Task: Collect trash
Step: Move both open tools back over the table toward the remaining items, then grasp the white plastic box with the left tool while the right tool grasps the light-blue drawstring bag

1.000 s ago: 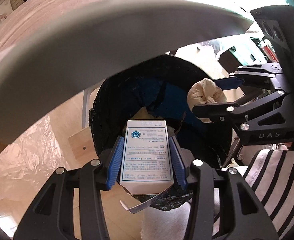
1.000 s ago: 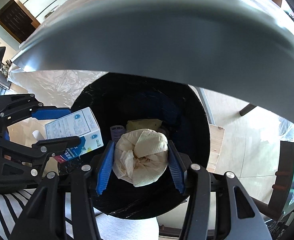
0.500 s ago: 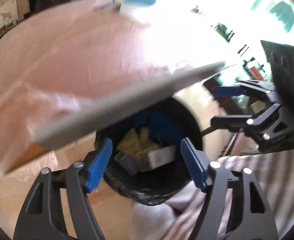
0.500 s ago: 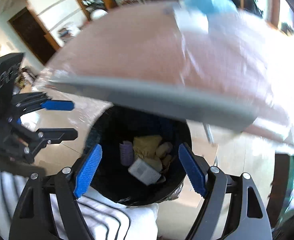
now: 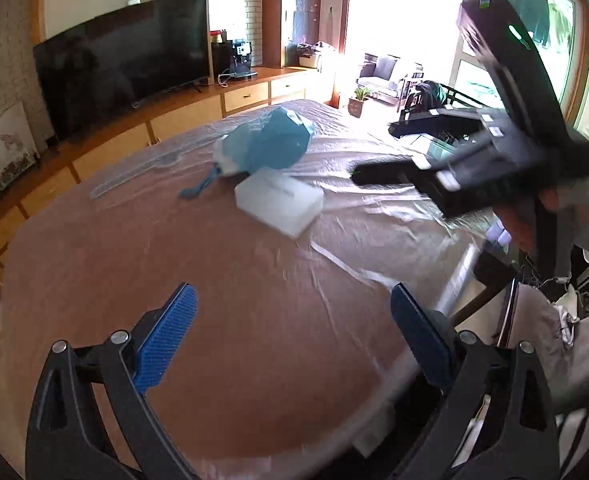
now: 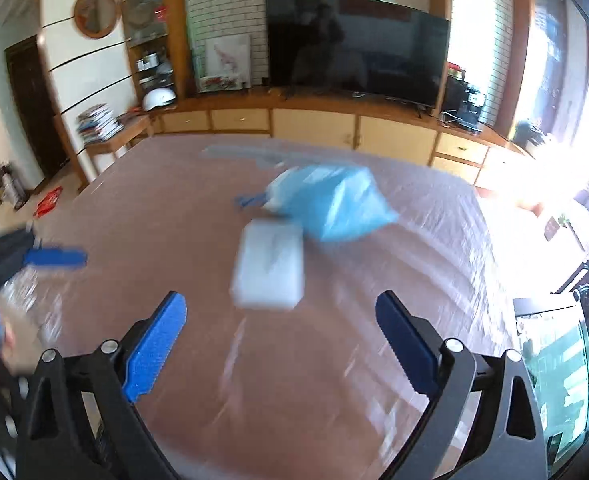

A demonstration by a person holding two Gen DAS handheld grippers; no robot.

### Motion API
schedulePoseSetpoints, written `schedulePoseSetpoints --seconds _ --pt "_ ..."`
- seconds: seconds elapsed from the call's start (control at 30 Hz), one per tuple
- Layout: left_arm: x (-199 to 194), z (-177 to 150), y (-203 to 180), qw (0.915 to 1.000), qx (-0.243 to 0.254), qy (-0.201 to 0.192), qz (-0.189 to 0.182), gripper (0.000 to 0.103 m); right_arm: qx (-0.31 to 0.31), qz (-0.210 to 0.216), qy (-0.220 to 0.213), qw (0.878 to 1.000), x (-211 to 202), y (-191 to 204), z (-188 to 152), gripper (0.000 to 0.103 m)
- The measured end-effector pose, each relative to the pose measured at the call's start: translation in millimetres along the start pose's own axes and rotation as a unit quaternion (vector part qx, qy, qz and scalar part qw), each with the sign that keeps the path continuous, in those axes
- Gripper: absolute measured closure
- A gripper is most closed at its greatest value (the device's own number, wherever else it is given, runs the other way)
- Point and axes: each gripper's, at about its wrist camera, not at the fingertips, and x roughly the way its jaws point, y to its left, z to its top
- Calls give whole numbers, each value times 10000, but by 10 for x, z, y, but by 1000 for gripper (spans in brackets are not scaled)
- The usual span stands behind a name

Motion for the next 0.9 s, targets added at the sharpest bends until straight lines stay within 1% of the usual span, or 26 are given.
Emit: schedulePoseSetpoints --seconds 0.1,0.2,0.3,0.43,0.53,0.6,0.67,0.8,0.87,0.9 --pt "288 165 53 9999 3 137 2 5 195 92 55 9998 264 -251 294 8" --pt "480 350 116 9997 49 219 -65 5 181 160 141 9996 544 -403 537 8" --pt "679 443 150 9992 195 345 -57 5 -22 311 321 9990 758 -485 722 8" --pt "882 541 231 9986 258 464 -74 5 -480 480 649 9956 1084 -578 956 8" --pt "1019 580 276 9978 269 565 -224 5 -620 600 835 9928 1262 -577 1025 8" --pt "1090 609 267 9973 309 588 -327 5 -562 869 1037 9892 1413 -600 1042 8" --pt "1167 614 264 9960 376 666 -453 5 -565 1018 1204 9859 1502 -588 1022 8" --pt "1269 611 273 9939 531 790 -549 5 -665 1117 1515 9799 1660 -576 910 8" --pt "1284 604 285 9941 581 772 -488 5 -639 1179 1550 9788 1686 -570 852 12" --pt "1292 604 300 9941 573 768 -505 5 -611 1203 1571 9783 1701 -582 831 16"
